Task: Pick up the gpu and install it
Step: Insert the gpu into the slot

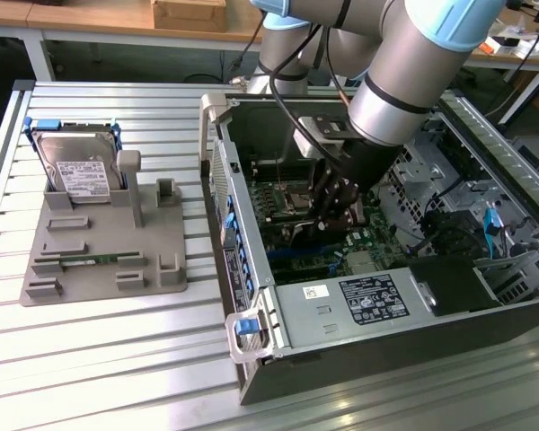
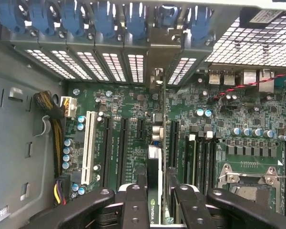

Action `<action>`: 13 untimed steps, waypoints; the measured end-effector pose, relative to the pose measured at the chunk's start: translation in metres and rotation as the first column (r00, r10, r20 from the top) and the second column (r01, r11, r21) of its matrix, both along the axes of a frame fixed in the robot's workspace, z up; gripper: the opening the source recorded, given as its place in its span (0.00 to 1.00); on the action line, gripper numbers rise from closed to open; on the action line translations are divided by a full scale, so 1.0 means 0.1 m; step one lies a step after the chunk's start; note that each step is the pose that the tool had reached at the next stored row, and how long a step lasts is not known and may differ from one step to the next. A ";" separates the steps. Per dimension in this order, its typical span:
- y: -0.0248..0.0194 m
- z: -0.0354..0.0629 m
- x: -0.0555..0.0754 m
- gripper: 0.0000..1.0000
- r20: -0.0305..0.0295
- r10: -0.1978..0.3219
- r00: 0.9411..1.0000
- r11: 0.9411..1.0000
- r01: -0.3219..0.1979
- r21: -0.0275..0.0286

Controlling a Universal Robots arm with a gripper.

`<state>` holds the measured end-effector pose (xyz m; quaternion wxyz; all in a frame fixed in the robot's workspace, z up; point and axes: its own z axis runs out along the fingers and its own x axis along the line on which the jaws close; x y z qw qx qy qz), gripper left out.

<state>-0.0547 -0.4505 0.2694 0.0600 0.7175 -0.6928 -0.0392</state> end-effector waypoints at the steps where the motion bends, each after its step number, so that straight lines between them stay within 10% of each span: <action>1: 0.000 -0.001 0.00 0.27 0.000 -0.020 1.000 1.000 0.020 -0.001; 13: 0.047 0.000 -0.02 0.27 0.000 -0.020 1.000 1.000 0.020 -0.005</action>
